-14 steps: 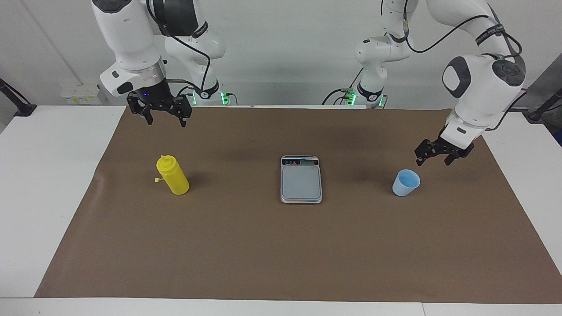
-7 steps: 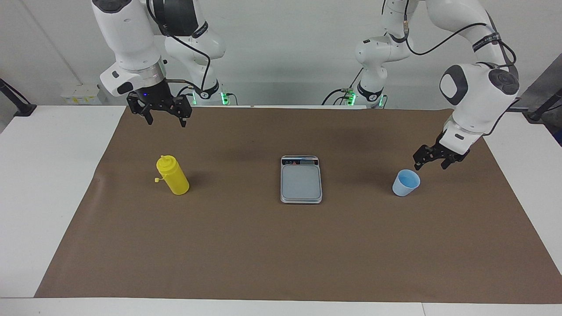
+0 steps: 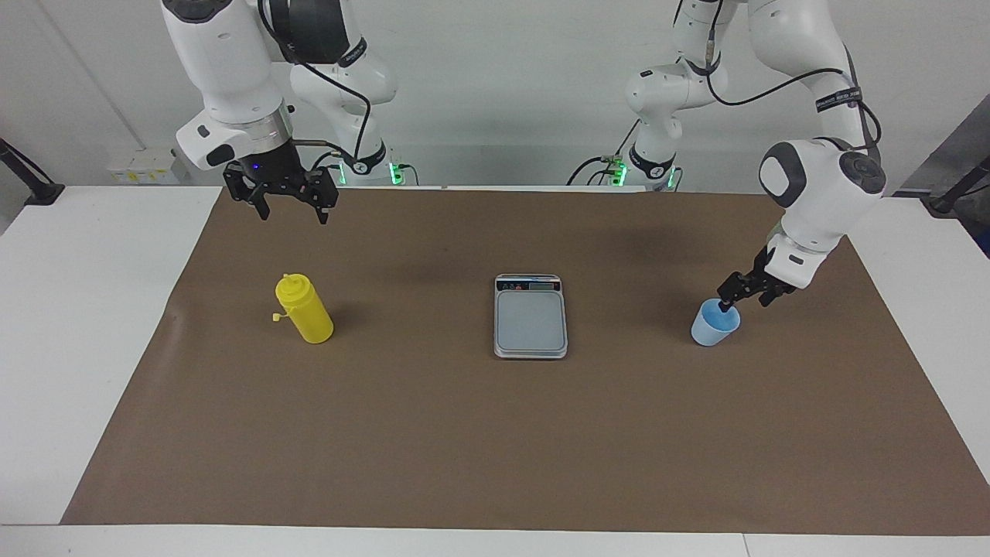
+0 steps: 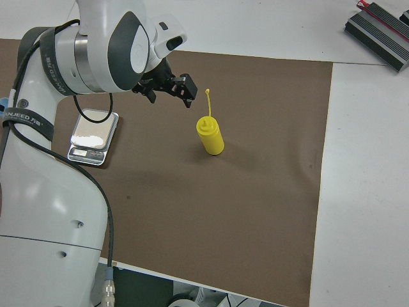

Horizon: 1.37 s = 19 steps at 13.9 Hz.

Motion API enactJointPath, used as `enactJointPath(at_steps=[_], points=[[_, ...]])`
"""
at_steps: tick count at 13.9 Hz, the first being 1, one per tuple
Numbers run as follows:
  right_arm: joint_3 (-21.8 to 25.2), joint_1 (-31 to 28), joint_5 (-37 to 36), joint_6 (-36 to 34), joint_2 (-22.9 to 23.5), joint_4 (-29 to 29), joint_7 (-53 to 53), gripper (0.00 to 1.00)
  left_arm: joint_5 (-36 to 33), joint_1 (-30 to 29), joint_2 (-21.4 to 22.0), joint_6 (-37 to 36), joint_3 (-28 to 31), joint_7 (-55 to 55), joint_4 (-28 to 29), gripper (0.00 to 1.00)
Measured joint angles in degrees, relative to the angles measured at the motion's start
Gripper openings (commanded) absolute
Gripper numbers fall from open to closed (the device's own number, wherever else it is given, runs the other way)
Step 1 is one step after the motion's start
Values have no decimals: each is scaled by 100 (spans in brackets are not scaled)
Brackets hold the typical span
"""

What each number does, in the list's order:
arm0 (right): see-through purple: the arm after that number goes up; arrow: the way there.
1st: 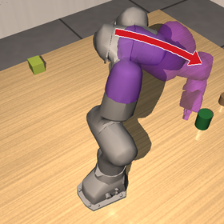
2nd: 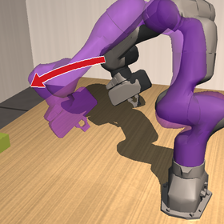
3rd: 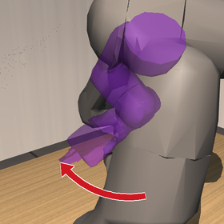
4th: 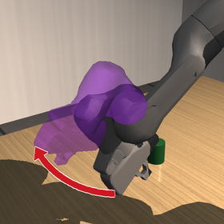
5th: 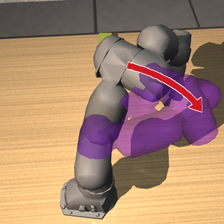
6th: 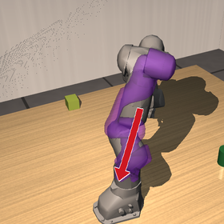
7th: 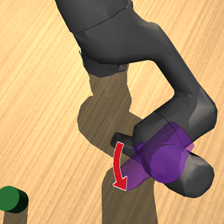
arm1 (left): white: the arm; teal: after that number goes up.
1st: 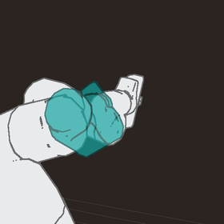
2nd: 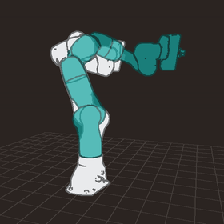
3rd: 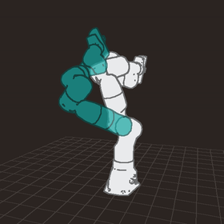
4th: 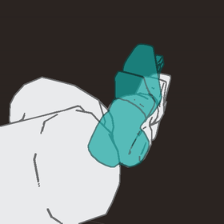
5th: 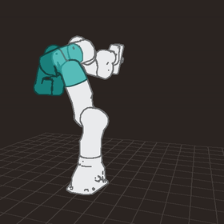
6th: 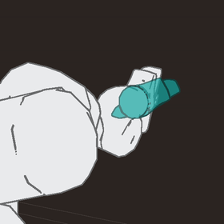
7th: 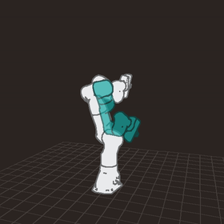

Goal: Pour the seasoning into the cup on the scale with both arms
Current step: 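Carry the blue cup with the left gripper onto the scale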

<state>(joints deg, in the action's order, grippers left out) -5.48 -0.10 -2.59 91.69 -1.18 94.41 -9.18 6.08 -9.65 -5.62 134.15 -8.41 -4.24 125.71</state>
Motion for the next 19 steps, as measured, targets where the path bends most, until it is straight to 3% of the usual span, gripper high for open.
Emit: enactJointPath(at_steps=[1, 3, 6, 7, 13, 19], points=[[0, 0, 0, 0, 0, 0, 0, 100, 0, 3, -33, 115, -11, -23, 72, 93], [0, 0, 0, 0, 0, 0, 0, 100, 1, 8, -109, 239, -20, -38, 154, 62], [0, 0, 0, 0, 0, 0, 0, 100, 1, 10, -144, 276, -23, -41, 162, 7], [0, 0, 0, 0, 0, 0, 0, 100, 2, 11, -144, 276, -24, -41, 161, 0], [0, 0, 0, 0, 0, 0, 0, 100, 3, 39, -141, 121, -65, -40, -43, 0], [0, 0, 0, 0, 0, 0, 0, 100, 10, 230, -81, -1347, -99, -162, -1189, 0]])
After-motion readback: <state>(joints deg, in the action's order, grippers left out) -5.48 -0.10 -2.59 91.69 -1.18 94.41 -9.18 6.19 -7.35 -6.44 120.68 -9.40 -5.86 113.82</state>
